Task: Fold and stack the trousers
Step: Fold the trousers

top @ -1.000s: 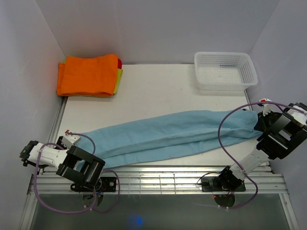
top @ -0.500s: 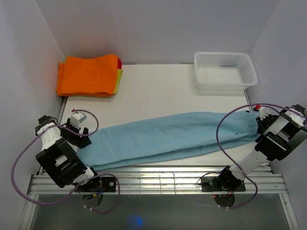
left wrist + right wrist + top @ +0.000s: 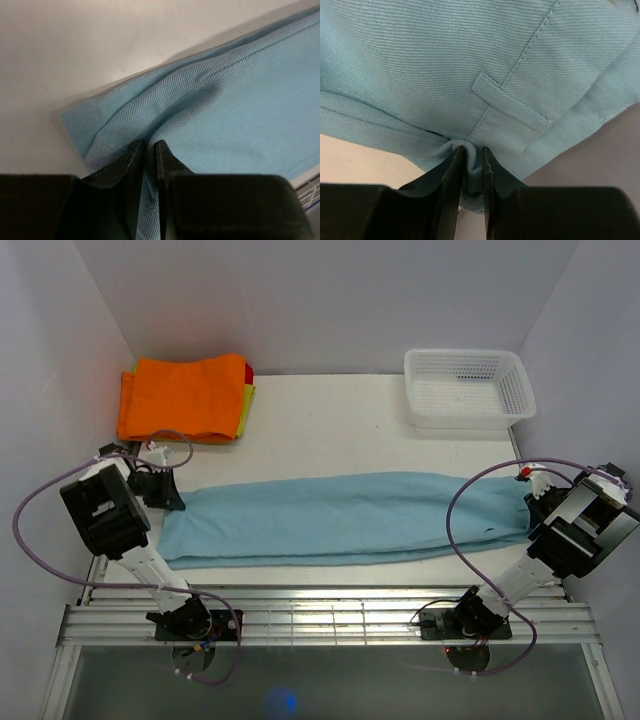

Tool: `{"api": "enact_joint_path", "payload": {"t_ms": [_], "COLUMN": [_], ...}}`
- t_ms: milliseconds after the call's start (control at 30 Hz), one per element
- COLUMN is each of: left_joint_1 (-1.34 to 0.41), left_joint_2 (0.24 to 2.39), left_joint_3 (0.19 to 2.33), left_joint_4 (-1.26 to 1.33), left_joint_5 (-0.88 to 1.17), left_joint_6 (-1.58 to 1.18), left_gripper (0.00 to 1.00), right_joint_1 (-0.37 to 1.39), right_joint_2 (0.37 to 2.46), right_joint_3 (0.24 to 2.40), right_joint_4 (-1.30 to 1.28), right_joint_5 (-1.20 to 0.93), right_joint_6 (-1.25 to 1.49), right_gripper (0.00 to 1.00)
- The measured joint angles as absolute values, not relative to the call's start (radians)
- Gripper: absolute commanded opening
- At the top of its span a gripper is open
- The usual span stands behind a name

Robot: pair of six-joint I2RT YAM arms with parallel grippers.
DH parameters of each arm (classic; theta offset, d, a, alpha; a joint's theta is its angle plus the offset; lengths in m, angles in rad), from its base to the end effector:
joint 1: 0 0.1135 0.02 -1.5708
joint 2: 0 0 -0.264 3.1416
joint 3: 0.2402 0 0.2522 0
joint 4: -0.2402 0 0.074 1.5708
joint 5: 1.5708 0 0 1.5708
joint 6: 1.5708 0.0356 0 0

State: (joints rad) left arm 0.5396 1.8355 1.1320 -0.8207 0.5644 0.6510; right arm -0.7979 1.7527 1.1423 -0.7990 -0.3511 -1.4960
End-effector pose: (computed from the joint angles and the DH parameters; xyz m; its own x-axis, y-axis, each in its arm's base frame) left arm 0.2839 0.1478 0.1516 -0.9318 0.0388 -0.3609 0.1910 0.8978 -0.3968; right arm 0.2323 -0.2206 0.1759 -0.6834 -0.6404 -0.3505 -0.6399 0.7566 -0.1349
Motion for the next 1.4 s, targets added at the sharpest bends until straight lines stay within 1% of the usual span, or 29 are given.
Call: {"api": "enact_joint_path", "payload": {"t_ms": [33, 67, 100, 133, 167, 200, 233, 267, 333, 367, 467, 533, 600, 667, 800, 900, 933, 1033, 1133, 1200, 1300, 1400], "left_joint_1": [0.527, 0.515, 0.503, 0.493, 0.487, 0.483, 0.481, 0.480, 0.483, 0.487, 0.501, 0.510, 0.502, 0.461, 0.282, 0.076, -0.016, -0.263, -0.450, -0.540, -0.636, -0.703], "left_joint_2": [1.882, 1.932, 1.978, 2.024, 2.066, 2.100, 2.123, 2.148, 2.155, 2.147, 2.092, 2.019, 1.924, 1.804, 1.570, 1.454, 1.431, 1.438, 1.510, 1.579, 1.674, 1.747], "left_joint_3": [1.195, 1.262, 1.334, 1.407, 1.473, 1.533, 1.575, 1.624, 1.659, 1.659, 1.615, 1.573, 1.533, 1.489, 1.374, 1.254, 1.211, 1.132, 1.113, 1.107, 1.081, 1.044], "left_joint_4": [-0.828, -0.829, -0.832, -0.833, -0.825, -0.818, -0.813, -0.804, -0.794, -0.793, -0.812, -0.860, -0.894, -0.909, -0.863, -0.731, -0.677, -0.526, -0.415, -0.344, -0.258, -0.199], "left_joint_5": [0.562, 0.558, 0.556, 0.553, 0.548, 0.537, 0.525, 0.504, 0.478, 0.472, 0.500, 0.559, 0.619, 0.675, 0.776, 0.798, 0.793, 0.776, 0.744, 0.720, 0.670, 0.618], "left_joint_6": [0.620, 0.593, 0.571, 0.553, 0.540, 0.532, 0.529, 0.535, 0.565, 0.594, 0.666, 0.714, 0.751, 0.775, 0.755, 0.672, 0.635, 0.544, 0.486, 0.463, 0.439, 0.429], "left_gripper": [0.26, 0.26, 0.27, 0.29, 0.32, 0.36, 0.48, 0.54, 0.65, 0.71, 0.78, 0.80, 0.82, 0.82, 0.82, 0.82, 0.81, 0.79, 0.78, 0.78, 0.77, 0.75], "right_joint_1": [-0.794, -0.789, -0.784, -0.780, -0.776, -0.773, -0.771, -0.770, -0.770, -0.770, -0.770, -0.767, -0.757, -0.738, -0.664, -0.559, -0.519, -0.403, -0.287, -0.220, -0.124, -0.061], "right_joint_2": [1.753, 1.753, 1.754, 1.753, 1.753, 1.753, 1.751, 1.750, 1.749, 1.749, 1.738, 1.715, 1.694, 1.689, 1.696, 1.696, 1.696, 1.696, 1.697, 1.706, 1.742, 1.803], "right_joint_3": [1.142, 1.142, 1.142, 1.142, 1.142, 1.142, 1.143, 1.152, 1.196, 1.237, 1.361, 1.408, 1.422, 1.424, 1.424, 1.418, 1.407, 1.358, 1.317, 1.311, 1.311, 1.310], "right_joint_4": [-0.813, -0.834, -0.860, -0.881, -0.916, -0.943, -0.976, -1.018, -1.110, -1.161, -1.235, -1.243, -1.243, -1.249, -1.202, -1.093, -1.039, -0.891, -0.765, -0.702, -0.601, -0.526], "right_joint_5": [-0.351, -0.350, -0.352, -0.354, -0.359, -0.366, -0.373, -0.378, -0.402, -0.416, -0.490, -0.545, -0.594, -0.655, -0.748, -0.796, -0.808, -0.819, -0.805, -0.772, -0.708, -0.648], "right_joint_6": [-1.493, -1.491, -1.492, -1.492, -1.494, -1.492, -1.495, -1.496, -1.499, -1.497, -1.460, -1.430, -1.383, -1.330, -1.196, -1.063, -1.013, -0.878, -0.781, -0.742, -0.706, -0.681], "right_gripper": [0.34, 0.43, 0.47, 0.51, 0.63, 0.71, 0.76, 0.82, 0.84, 0.84, 0.84, 0.82, 0.78, 0.74, 0.70, 0.65, 0.64, 0.60, 0.59, 0.57, 0.56, 0.63]}}
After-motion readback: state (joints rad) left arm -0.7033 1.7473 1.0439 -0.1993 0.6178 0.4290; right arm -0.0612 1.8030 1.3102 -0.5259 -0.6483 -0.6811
